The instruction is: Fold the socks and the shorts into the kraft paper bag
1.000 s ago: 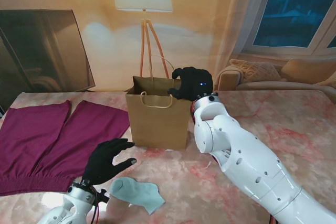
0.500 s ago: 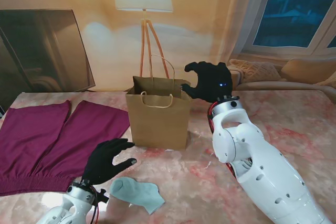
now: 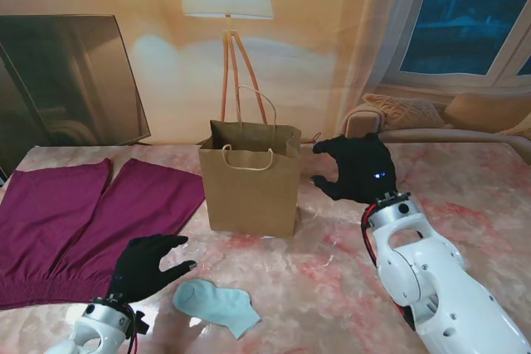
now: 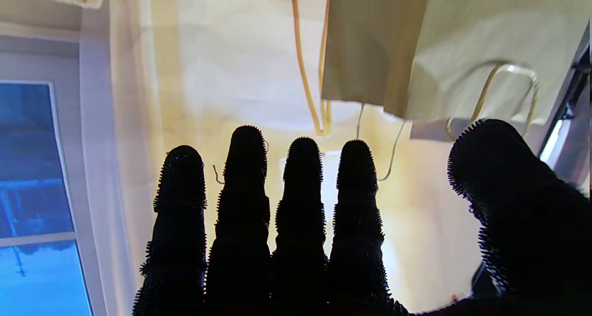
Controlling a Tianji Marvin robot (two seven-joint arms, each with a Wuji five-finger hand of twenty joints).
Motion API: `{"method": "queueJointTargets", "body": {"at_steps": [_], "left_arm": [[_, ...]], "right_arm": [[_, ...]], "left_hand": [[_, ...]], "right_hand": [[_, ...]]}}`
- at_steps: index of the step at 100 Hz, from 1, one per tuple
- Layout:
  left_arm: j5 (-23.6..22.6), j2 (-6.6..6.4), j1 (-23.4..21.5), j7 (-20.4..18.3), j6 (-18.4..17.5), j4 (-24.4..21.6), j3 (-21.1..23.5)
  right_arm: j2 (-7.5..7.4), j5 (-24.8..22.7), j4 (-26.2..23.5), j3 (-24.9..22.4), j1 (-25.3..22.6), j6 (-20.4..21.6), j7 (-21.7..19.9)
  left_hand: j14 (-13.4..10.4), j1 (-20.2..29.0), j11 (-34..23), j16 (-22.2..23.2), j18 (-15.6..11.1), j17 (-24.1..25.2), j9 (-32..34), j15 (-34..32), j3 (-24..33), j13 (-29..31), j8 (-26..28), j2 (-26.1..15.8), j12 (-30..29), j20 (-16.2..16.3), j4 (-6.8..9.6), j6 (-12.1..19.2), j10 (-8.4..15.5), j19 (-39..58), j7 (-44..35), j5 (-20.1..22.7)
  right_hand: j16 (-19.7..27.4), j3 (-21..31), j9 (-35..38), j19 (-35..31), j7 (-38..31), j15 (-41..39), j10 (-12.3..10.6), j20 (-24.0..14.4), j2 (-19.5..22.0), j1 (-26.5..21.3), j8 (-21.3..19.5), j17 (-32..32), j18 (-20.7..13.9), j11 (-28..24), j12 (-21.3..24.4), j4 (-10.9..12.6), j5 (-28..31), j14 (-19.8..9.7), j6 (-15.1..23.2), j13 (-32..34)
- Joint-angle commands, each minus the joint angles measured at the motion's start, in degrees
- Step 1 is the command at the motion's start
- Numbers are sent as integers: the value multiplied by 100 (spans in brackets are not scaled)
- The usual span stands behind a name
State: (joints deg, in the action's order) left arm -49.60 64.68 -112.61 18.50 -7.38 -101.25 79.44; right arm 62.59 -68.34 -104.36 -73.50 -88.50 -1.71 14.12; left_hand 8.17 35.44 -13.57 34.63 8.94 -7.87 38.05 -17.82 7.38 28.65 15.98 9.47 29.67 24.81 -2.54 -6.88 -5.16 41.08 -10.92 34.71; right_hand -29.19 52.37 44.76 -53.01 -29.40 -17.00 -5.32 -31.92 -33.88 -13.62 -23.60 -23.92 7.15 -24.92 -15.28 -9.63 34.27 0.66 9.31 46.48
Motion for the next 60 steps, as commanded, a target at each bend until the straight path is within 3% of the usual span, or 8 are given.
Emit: {"method": "queueJointTargets", "body": {"at_steps": [1, 17, 46, 60], "left_arm": [[7, -60, -157, -77, 127, -16, 29], [-85, -99, -331, -356, 468, -88, 93], [-246, -154, -352, -633, 783, -85, 2], [-489, -200, -294, -787, 1059, -77, -121]], "right_arm": [[-75, 29, 33, -45, -253, 94, 27], [-110, -14, 92, -296, -746, 400, 111], [-164, -37, 376, -509, -1331, 786, 164], [-160, 7, 498, -523, -1361, 806, 241]], "left_hand": [[65, 59, -277, 345, 31, 151, -25, -186, 164, -240, -111, 157, 514, 170, 228, -108, -75, -122, 158, -231], [34, 49, -340, 553, -36, 329, -272, -111, 176, -554, -89, 205, 931, 155, 212, -17, -63, -347, 186, -352], [30, 168, 61, 449, -116, 435, -695, 179, 157, -900, 273, 441, 721, 330, 224, 214, -48, -408, -171, -126], [26, 287, 214, 420, -128, 467, -893, 216, 294, -1005, 293, 680, 568, 396, 231, 187, -48, -396, -62, -371]], "right_hand": [[140, -16, 73, -22, 94, 147, 54, 140, 103, 127, 24, 6, -10, 95, 57, 257, -1, -3, 51, -110], [171, -27, 55, 27, 114, 193, 67, 175, 145, 154, 30, 46, -29, 135, 75, 260, -18, -14, 37, -155], [195, -69, 58, 7, 125, 207, 61, 170, 196, 160, 28, 27, 16, 178, 93, 279, -2, -15, 68, -150], [185, -56, 71, -13, 122, 194, 60, 149, 190, 154, 21, 46, 55, 157, 77, 284, 13, -16, 53, -149]]}}
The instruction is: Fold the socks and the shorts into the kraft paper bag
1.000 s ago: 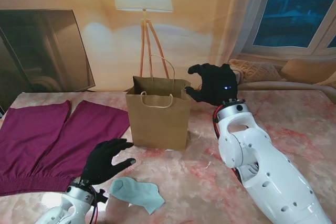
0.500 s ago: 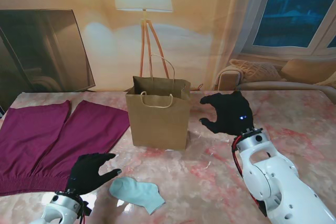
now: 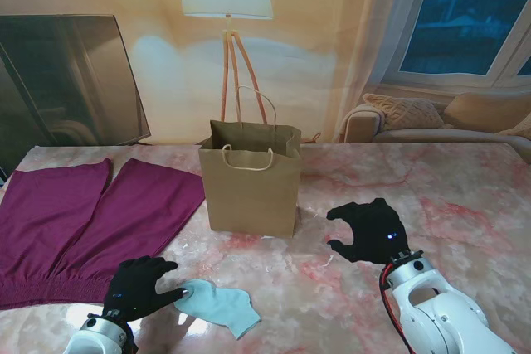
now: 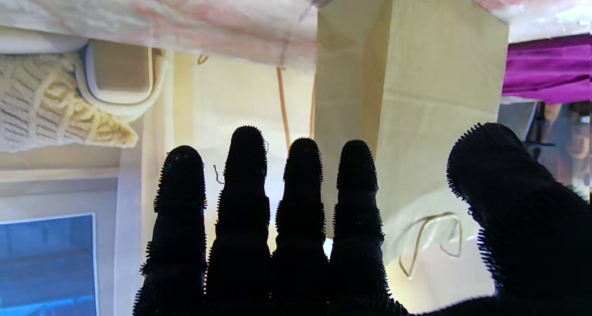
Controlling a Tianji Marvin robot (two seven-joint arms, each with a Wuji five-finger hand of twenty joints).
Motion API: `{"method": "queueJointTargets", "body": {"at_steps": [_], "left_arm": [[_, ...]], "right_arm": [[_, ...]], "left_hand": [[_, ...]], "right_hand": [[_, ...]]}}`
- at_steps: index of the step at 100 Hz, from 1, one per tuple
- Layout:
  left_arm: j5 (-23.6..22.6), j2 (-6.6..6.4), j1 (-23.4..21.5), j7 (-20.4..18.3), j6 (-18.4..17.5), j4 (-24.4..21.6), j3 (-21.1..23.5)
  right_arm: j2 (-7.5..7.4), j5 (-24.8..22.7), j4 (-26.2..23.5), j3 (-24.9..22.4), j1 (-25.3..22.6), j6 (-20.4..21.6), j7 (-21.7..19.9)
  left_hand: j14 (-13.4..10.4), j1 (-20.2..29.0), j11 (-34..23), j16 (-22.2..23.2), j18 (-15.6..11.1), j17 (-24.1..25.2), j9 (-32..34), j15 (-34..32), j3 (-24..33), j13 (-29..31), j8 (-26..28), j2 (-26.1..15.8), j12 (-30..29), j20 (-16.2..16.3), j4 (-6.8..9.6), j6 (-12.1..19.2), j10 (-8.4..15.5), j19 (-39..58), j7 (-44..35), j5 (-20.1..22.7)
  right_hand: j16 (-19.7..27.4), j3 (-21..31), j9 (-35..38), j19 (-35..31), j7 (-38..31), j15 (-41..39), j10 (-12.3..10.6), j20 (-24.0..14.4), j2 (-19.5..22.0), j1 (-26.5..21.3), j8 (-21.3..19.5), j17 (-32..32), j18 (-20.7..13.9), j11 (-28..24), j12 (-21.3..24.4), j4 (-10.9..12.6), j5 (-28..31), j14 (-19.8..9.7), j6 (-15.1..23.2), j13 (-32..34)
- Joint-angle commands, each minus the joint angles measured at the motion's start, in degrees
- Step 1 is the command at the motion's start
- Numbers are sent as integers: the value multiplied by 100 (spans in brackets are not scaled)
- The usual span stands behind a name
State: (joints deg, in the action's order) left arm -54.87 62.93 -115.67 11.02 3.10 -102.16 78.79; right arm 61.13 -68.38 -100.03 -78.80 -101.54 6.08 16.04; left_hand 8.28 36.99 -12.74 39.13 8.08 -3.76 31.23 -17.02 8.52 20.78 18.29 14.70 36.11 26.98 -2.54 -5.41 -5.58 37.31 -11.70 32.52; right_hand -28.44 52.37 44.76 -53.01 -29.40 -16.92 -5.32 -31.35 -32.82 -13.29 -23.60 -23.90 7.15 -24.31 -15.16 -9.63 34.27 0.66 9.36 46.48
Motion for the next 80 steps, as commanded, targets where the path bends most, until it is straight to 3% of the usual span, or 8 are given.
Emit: {"method": "queueJointTargets", "body": {"at_steps": [1, 5, 30, 39, 59, 65, 72, 80], "left_arm": [[30, -28, 21, -48, 19, 21, -65], [5, -37, 59, -76, 53, 57, -105], [184, -65, 362, -330, 187, 368, -362], [158, -85, 442, -440, 278, 424, -435], [-4, -127, 517, -621, 416, 475, -515], [-58, -128, 538, -571, 444, 519, -545], [-75, -122, 545, -489, 424, 554, -553], [-36, -98, 552, -282, 335, 613, -557]], "right_arm": [[-14, 13, 69, 7, -58, 28, 53], [-14, 20, 83, 3, -59, 36, 61], [-9, 74, 186, 68, -16, 29, 103], [-2, 110, 242, 132, 33, -4, 143], [1, 164, 270, 195, 86, -33, 94], [1, 167, 287, 212, 104, -47, 98], [1, 189, 297, 218, 112, -58, 61], [1, 200, 305, 211, 111, -68, 31]], "left_hand": [[18, 146, 138, -33, -41, 59, -221, 139, 196, -229, 62, 182, -86, 184, 231, 41, -6, -19, 21, -157], [17, -69, 92, -69, -41, 63, -261, 120, 783, -248, 112, 360, -252, 297, 144, 104, 7, -69, 78, -150], [-17, 232, 323, -58, -105, 258, -897, 130, 1760, -535, 176, 462, -419, 310, 148, 477, 10, -196, 37, -587], [-34, 230, 341, -50, -122, 289, -1017, 132, 2106, -607, 416, 597, -439, 328, 109, 457, 14, -232, -280, -357], [-15, 56, 264, -106, -88, 258, -781, 68, 2437, -533, 1796, 977, -480, 345, -52, 742, 7, -202, -1948, 37], [-9, 401, 173, -87, -67, 175, -562, -18, 2217, -410, 2649, 1199, -441, 383, -265, 1029, 68, -48, -2711, -4], [-15, 875, 134, -167, -81, 131, -191, -62, 1684, -290, 2970, 1224, -544, 329, -172, 1508, 235, 129, -3458, -50], [-48, 1002, 167, -226, -86, -12, 287, -142, 1875, -14, 3263, 1287, -781, 364, -152, 1875, 381, 367, -3975, 63]], "right_hand": [[108, -55, 75, -16, 123, 183, 61, 90, 86, 120, 21, 43, 56, 92, 63, 285, 13, -18, 51, -145], [104, -52, 75, -29, 123, 176, 56, 80, 94, 133, 20, 43, 64, 86, 58, 283, 12, -7, 49, -143], [29, -26, 167, -116, 59, 81, 51, 6, 251, 156, -15, 42, 102, -34, -34, 298, 128, 3, 105, -89], [7, -22, 180, -144, 45, 62, 44, -18, 306, 159, -25, 30, 109, -49, -62, 300, 150, 3, 114, -81], [-67, -57, 278, -211, -8, -23, 44, -76, 421, 122, -57, 20, 145, -130, -145, 304, 242, 30, 151, -20], [-87, -50, 289, -240, -12, -44, 39, -97, 433, 102, -62, 7, 153, -145, -169, 308, 249, 32, 144, -10], [-106, -48, 310, -262, -16, -60, 45, -114, 454, 95, -67, -5, 157, -163, -195, 307, 258, 33, 141, 0], [-134, -52, 341, -297, -21, -98, 39, -135, 484, 99, -71, -40, 162, -186, -223, 306, 271, 52, 145, 51]]}}
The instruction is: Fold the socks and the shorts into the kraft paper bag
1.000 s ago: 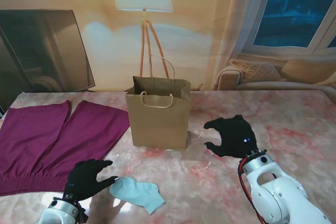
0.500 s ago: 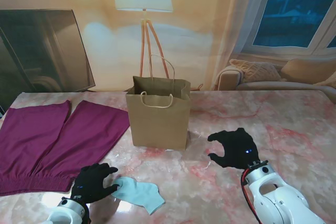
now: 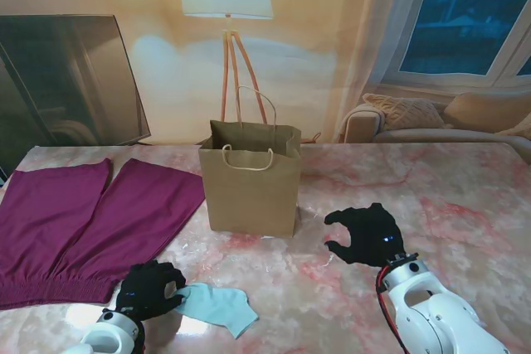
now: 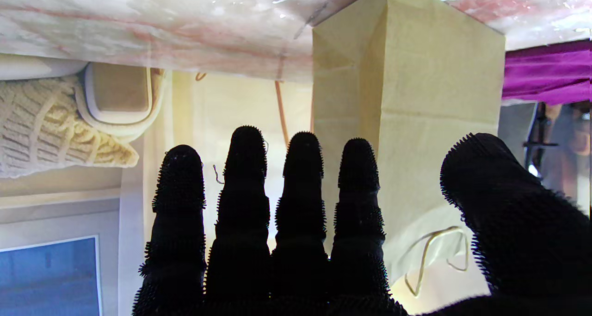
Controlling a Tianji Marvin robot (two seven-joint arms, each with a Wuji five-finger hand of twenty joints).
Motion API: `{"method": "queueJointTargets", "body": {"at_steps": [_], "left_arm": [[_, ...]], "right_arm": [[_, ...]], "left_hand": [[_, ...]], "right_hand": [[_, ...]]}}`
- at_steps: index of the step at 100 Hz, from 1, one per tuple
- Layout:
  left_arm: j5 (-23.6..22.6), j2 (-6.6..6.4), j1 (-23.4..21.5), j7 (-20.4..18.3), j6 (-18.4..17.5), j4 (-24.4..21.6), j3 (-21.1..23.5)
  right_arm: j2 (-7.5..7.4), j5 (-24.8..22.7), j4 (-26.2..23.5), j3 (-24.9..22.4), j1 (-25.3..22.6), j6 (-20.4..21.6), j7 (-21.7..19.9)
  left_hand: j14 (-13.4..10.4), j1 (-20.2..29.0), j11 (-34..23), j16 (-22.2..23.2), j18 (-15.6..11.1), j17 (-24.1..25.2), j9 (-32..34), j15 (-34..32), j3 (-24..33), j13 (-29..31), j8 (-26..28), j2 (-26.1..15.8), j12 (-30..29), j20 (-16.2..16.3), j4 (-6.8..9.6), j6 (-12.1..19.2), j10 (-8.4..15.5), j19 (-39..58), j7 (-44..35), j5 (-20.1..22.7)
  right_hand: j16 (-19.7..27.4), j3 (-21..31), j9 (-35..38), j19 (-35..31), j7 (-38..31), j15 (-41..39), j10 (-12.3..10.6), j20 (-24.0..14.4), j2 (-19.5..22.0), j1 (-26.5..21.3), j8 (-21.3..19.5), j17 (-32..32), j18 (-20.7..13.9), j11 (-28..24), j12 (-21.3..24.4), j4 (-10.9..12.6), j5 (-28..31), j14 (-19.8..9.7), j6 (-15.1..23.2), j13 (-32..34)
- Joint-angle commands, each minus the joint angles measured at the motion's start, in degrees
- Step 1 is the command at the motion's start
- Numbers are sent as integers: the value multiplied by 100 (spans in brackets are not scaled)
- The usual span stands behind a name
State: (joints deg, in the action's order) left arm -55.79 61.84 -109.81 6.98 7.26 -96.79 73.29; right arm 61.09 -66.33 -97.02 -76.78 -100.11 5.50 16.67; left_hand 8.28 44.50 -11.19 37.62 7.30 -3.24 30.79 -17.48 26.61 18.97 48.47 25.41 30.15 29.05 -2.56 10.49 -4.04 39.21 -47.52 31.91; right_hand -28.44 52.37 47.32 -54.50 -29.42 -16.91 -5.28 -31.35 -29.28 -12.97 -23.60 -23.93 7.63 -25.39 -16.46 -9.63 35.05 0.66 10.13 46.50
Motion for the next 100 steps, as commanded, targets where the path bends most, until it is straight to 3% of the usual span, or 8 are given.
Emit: {"method": "queueJointTargets", "body": {"at_steps": [1, 14, 27, 33, 46, 60, 86, 100], "left_arm": [[67, 15, -33, 140, -98, 81, -5], [200, 46, -30, 300, -261, 120, 28], [515, 123, -19, 567, -377, 174, 80], [658, 173, -21, 748, -377, 185, 102], [788, 248, -73, 1055, -354, 157, 216], [900, 322, -134, 1353, -301, 120, 347], [1028, 492, 47, 2267, -254, 405, 438], [951, 500, 171, 2367, -177, 460, 501]], "right_arm": [[6, -2, 6, 8, -31, -12, -36], [10, 45, 34, 1, -16, -41, -74], [16, 93, 49, 20, -9, -64, -93], [16, 103, 57, 38, -2, -75, -110], [15, 112, 85, 75, 12, -91, -113], [12, 128, 117, 97, 27, -96, -143], [10, 172, 206, 163, 84, -186, -224], [11, 174, 206, 155, 77, -180, -210]], "left_hand": [[-54, 261, 13, -82, -9, -76, 365, -99, 89, 184, 256, 220, -206, 158, -149, 301, 236, 193, -415, 135], [-159, 264, 90, -219, -2, -58, 767, -137, 451, 439, 594, 209, -635, 120, -111, 522, 324, 290, -596, -7], [-149, 187, -180, -197, 129, -285, 1818, -422, 774, 1356, 800, 307, -737, 242, -122, 576, 246, 564, -594, -47], [-62, 97, -665, -126, 274, -564, 2879, -773, 897, 2193, 557, 446, 57, 443, -210, 471, 262, 999, -582, 117], [-98, 51, -1101, 72, 397, -835, 3760, -1284, 894, 2820, 13, 657, 1026, 617, -346, 292, 449, 1455, -581, 447], [-26, 284, -1193, 251, 493, -745, 3762, -1443, 1005, 2750, -793, 581, 1556, 600, -478, 40, 348, 1511, -237, 740], [100, 416, -1541, 600, 594, -756, 3811, -1830, 1044, 2793, -1507, 519, 2171, 795, -385, 141, 203, 1801, -49, 1302], [108, 364, -1586, 699, 662, -826, 3850, -1957, 1155, 2818, -1781, 576, 2253, 829, -360, 318, 226, 1893, 6, 1517]], "right_hand": [[-136, -51, 93, -150, -19, -101, 37, -137, 132, 65, -71, -38, 116, -82, -96, 306, 193, 54, 64, 52], [-178, -63, 111, -195, -7, -143, 56, -164, 161, 53, -69, -62, 134, -99, -134, 307, 190, 67, 46, 83], [-203, -79, 127, -226, -1, -165, 58, -179, 198, 61, -69, -70, 140, -113, -160, 310, 203, 80, 28, 100], [-211, -80, 125, -235, 3, -171, 64, -182, 210, 56, -68, -71, 138, -115, -169, 313, 202, 85, 27, 102], [-226, -84, 130, -253, 9, -183, 63, -188, 236, 55, -68, -79, 140, -120, -185, 317, 196, 83, 20, 110], [-233, -95, 133, -261, 9, -184, 66, -188, 257, 60, -70, -83, 143, -122, -195, 319, 195, 82, 21, 106], [-246, -65, 146, -311, -2, -199, 85, -199, 279, -3, -74, -122, 162, -134, -211, 319, 205, 100, -3, 127], [-251, -61, 145, -347, 6, -209, 76, -208, 287, 15, -71, -137, 173, -138, -214, 314, 200, 101, 9, 137]]}}
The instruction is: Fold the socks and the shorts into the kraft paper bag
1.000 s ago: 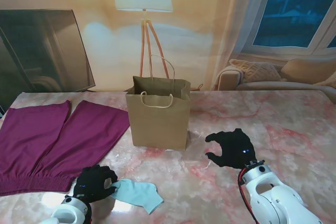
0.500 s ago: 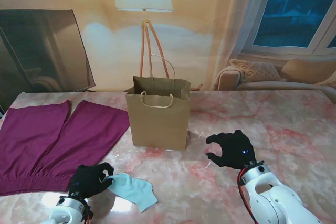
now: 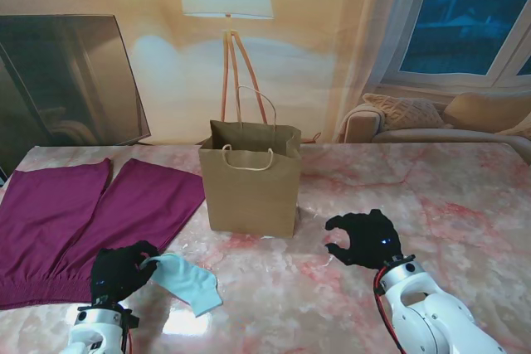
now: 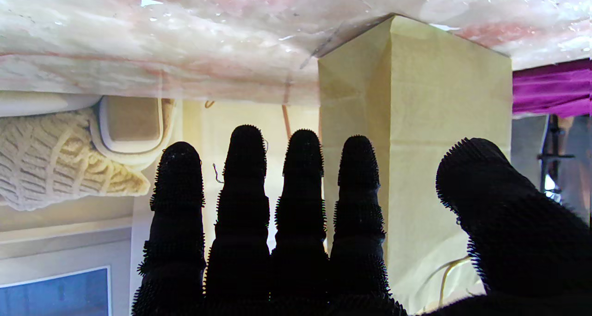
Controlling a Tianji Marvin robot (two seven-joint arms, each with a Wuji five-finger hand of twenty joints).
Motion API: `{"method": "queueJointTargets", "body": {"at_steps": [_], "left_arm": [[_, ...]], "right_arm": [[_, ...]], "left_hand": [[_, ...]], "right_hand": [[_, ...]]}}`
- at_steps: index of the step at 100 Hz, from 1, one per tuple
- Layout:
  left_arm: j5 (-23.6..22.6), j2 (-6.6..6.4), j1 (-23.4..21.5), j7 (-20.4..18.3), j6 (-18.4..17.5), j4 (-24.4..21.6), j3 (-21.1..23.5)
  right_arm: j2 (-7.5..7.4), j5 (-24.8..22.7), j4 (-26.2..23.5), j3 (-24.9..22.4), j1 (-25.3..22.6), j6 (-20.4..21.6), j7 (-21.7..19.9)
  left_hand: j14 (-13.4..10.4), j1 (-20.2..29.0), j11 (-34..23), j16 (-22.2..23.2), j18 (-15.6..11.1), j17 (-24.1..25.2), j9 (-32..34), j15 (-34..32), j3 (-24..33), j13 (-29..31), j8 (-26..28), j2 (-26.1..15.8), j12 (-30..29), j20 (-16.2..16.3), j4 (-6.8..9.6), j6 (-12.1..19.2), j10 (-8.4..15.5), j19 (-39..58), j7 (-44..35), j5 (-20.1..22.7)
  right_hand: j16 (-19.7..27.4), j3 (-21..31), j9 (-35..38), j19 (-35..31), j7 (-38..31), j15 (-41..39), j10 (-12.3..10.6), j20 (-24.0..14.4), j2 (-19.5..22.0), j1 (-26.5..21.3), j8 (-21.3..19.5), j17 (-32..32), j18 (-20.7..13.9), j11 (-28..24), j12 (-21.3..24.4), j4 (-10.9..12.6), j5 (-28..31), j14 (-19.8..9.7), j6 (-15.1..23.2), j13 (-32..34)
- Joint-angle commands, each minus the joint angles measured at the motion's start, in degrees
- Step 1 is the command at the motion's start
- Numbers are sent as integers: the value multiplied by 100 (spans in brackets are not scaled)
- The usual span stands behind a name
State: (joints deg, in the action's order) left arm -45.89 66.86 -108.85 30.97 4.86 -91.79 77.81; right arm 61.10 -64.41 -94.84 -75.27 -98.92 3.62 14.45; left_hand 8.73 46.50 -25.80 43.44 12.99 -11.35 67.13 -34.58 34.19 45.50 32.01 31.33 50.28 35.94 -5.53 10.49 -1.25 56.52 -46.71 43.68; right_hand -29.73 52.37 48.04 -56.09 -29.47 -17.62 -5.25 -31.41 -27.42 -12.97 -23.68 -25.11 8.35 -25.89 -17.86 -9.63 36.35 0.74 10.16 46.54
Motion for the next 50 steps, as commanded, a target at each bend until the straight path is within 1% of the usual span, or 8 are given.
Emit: {"method": "queueJointTargets", "body": {"at_steps": [1, 6, 13, 32, 34, 40, 44, 50], "left_arm": [[-48, -2, 86, -27, 70, -36, 52], [-75, 1, 139, 4, 98, -18, 58], [-116, 7, 212, 95, 134, 26, 12], [-599, -77, 315, 241, 161, 129, -274], [-637, -86, 323, 245, 169, 136, -305], [-710, -98, 353, 271, 228, 169, -402], [-717, -90, 400, 373, 240, 240, -473], [-738, -89, 428, 431, 237, 277, -534]], "right_arm": [[10, -18, -11, 3, -43, 10, 15], [12, -18, -2, -1, -42, 19, 50], [15, -16, 12, -5, -43, 28, 91], [23, 71, 133, 50, -10, 14, 105], [22, 74, 140, 55, -8, 12, 98], [22, 83, 152, 61, -7, 8, 89], [28, 102, 152, 58, -15, -8, 107], [40, 138, 137, 43, -37, -27, 142]], "left_hand": [[69, 156, -131, 125, 105, -26, 221, -259, 403, 173, -160, -8, 246, 147, -60, 336, -53, 177, -72, 356], [110, 118, -175, 167, 151, -65, 267, -325, 432, 216, -324, 32, 264, 185, -50, 363, -56, 269, -43, 462], [156, 78, -265, 239, 211, -66, 317, -443, 473, 237, -543, 103, 268, 224, -42, 295, -83, 362, -43, 575], [76, -52, -317, 251, 200, -135, 375, -488, 583, 289, -752, 177, 224, 211, -24, 179, 9, 399, -90, 647], [74, -60, -321, 254, 228, -172, 374, -494, 602, 298, -767, 186, 225, 213, -20, 151, 17, 416, -101, 653], [51, -134, -335, 272, 422, -422, 393, -533, 668, 348, -854, 243, 206, 246, -16, 97, 35, 558, -135, 659], [53, -196, -348, 280, 480, -508, 429, -552, 753, 382, -956, 323, 165, 248, -25, 18, 24, 619, -171, 707], [49, -199, -342, 283, 485, -537, 450, -559, 760, 399, -1132, 388, 92, 227, -93, -136, 20, 647, -203, 769]], "right_hand": [[-123, -63, 74, -190, 12, -139, 65, -203, 107, 20, -62, -19, 97, -89, -74, 313, 65, 92, 4, 134], [-127, -64, 92, -205, 16, -149, 74, -206, 111, 19, -61, -35, 103, -97, -77, 314, 58, 100, 7, 150], [-135, -51, 94, -228, 12, -163, 80, -211, 106, 6, -62, -49, 106, -102, -80, 318, 58, 97, 5, 161], [-146, -39, 92, -255, 11, -178, 82, -210, 114, 21, -59, -59, 112, -109, -84, 313, 56, 103, 9, 170], [-146, -44, 89, -259, 13, -177, 83, -210, 120, 25, -58, -62, 110, -108, -84, 311, 51, 109, 34, 164], [-150, -57, 98, -267, 11, -187, 79, -209, 133, 20, -58, -69, 103, -111, -85, 311, 43, 109, 16, 180], [-155, -55, 109, -272, 5, -197, 88, -209, 134, 7, -59, -73, 111, -117, -87, 314, 57, 116, 1, 198], [-162, -56, 114, -278, 1, -209, 86, -208, 139, 7, -59, -73, 116, -121, -89, 315, 69, 122, -9, 207]]}}
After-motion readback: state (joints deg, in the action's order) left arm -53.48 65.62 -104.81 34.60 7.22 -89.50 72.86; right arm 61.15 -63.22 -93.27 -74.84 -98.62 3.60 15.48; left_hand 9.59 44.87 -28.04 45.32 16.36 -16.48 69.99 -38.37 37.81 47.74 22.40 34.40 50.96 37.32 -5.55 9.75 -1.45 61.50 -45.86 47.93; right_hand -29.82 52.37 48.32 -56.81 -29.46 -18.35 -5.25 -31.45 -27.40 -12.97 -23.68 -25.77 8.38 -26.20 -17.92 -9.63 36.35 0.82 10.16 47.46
